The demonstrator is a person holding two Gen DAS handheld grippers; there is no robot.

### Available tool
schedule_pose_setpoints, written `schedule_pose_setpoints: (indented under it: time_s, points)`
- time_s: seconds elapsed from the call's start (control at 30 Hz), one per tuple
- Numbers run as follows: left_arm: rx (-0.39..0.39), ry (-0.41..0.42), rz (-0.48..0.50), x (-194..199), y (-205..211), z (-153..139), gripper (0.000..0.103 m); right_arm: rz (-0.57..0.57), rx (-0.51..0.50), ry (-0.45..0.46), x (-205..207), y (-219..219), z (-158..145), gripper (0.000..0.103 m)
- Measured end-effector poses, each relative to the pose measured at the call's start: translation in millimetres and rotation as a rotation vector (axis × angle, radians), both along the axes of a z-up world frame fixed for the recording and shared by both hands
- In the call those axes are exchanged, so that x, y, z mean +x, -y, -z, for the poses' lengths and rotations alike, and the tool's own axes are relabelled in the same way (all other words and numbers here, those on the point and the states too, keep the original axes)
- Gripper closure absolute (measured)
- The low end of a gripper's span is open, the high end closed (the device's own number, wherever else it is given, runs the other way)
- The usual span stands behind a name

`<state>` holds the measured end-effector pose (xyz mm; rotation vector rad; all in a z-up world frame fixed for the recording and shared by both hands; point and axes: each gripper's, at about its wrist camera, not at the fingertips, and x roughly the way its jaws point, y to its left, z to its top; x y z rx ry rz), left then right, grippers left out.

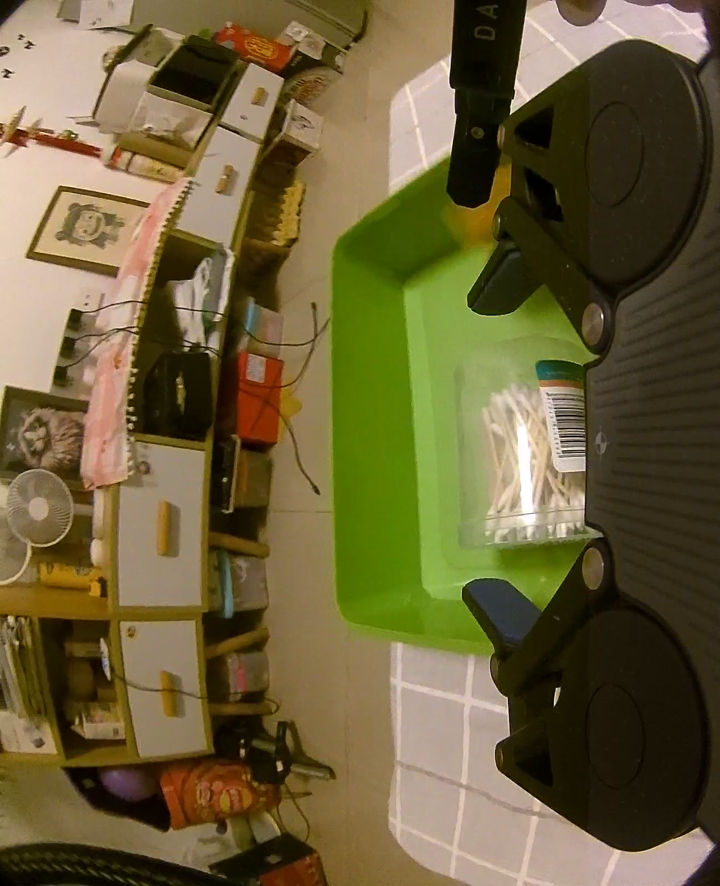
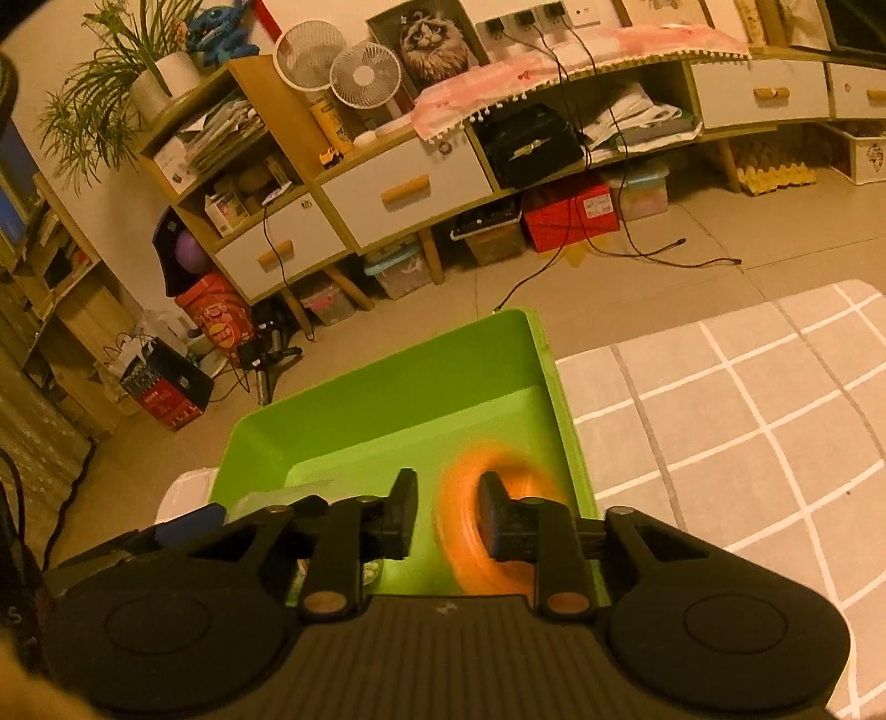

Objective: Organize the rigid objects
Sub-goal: 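Open the left tool to drop the jar while the right tool releases the ring into the bin, then move both tools away from the bin back toward the toys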

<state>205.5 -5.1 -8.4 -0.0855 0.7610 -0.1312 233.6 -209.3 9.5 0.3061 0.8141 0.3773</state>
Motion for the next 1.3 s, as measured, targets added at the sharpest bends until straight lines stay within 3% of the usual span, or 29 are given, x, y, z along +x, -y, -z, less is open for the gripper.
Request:
schedule_pose_setpoints:
  time_s: [0.1,0.17,0.33,0.83,1.3]
  points:
    - [0.0,0.007,-0.003,-4,1,-7,0.002,0.007,-0.002,0.009,-5,2,-10,0.072]
    - [-0.005,0.011,-0.004,-7,2,-12,0.002,0.018,-0.001,0.026,-12,5,-17,0.053]
    - [-0.017,0.014,-0.012,-17,4,-27,0.002,0.034,0.009,0.049,-29,9,-35,0.044]
    - [-0.036,0.056,0.003,-65,2,-68,0.002,0.017,-0.063,0.119,-88,12,-79,0.037]
    - [0.014,0.02,0.008,-115,-11,-63,0.002,-0.018,-0.138,0.088,-135,7,-72,0.034]
